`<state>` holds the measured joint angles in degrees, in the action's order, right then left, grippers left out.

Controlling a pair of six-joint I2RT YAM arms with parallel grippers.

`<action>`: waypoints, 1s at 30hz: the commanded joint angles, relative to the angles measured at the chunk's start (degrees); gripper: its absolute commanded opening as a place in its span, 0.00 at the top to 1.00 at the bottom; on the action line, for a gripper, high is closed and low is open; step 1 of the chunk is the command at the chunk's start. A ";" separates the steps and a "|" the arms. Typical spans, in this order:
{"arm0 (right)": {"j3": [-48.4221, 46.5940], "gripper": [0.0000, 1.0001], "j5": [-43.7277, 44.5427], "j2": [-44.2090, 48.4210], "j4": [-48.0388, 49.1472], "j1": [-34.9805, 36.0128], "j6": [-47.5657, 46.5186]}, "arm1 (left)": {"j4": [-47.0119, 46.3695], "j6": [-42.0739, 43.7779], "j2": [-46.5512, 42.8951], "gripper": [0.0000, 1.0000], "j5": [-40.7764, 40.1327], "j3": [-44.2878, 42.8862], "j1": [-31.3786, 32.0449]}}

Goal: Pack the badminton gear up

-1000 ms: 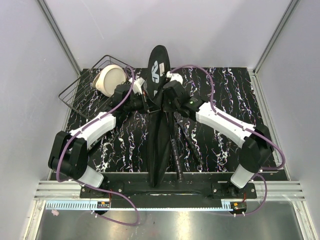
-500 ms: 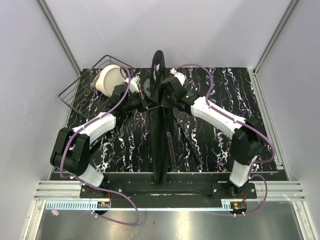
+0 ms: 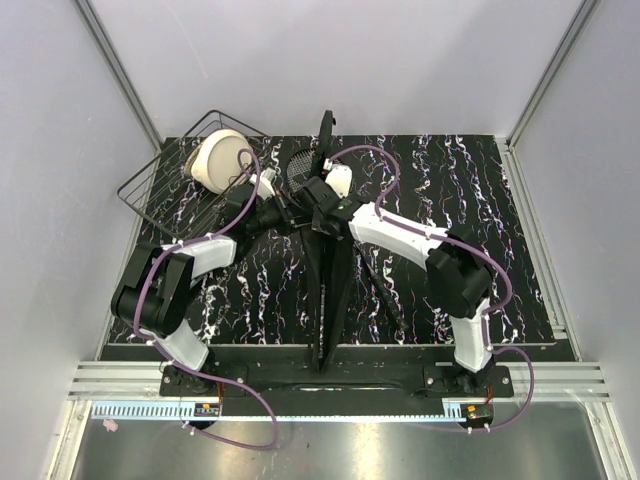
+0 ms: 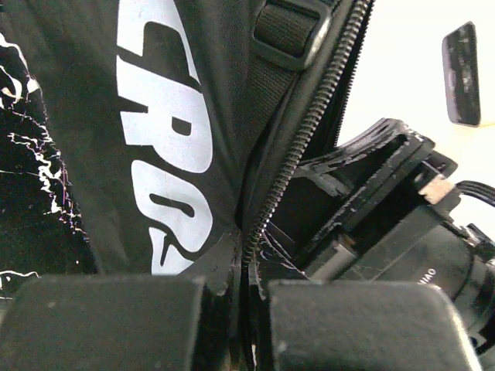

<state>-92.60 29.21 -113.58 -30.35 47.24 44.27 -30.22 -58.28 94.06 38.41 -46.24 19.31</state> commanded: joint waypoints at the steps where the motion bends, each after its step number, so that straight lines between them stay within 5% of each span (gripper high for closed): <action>1: 0.13 1.00 10.09 -1.73 15.99 -1.54 -9.53 | -3.72 -1.31 -2.91 1.00 14.41 0.18 0.82; 5: 1.80 0.99 9.47 -0.51 16.73 -1.63 -14.74 | 0.50 1.15 -3.97 1.00 13.88 -0.17 -0.24; 7: 2.86 0.88 1.00 1.94 15.77 -1.72 -18.15 | 5.06 3.86 -4.85 1.00 12.92 -1.13 -0.85; 11: 2.08 0.35 -17.48 7.31 7.08 -1.89 -21.41 | 22.19 15.19 -7.40 1.00 3.63 -5.34 -1.29; 12: 1.98 0.32 -25.61 8.28 4.71 -2.41 -22.81 | 27.44 18.26 -7.75 1.00 1.95 -7.18 -1.38; 16: 6.54 0.25 -35.36 20.62 1.16 -3.03 -26.51 | 34.87 21.28 -8.80 1.00 -5.79 -10.53 -1.38; 22: 21.31 0.18 -29.48 35.17 5.04 -10.30 -29.24 | 39.88 23.30 -11.61 1.00 -13.44 -11.59 -1.38; 30: 27.04 0.21 -36.65 25.53 8.81 -16.48 -38.72 | 40.59 25.23 -14.43 1.00 -16.44 -11.68 -1.29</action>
<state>-67.75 -0.34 -79.72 -23.16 31.18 12.51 10.35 -35.11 82.48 24.97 -55.51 17.87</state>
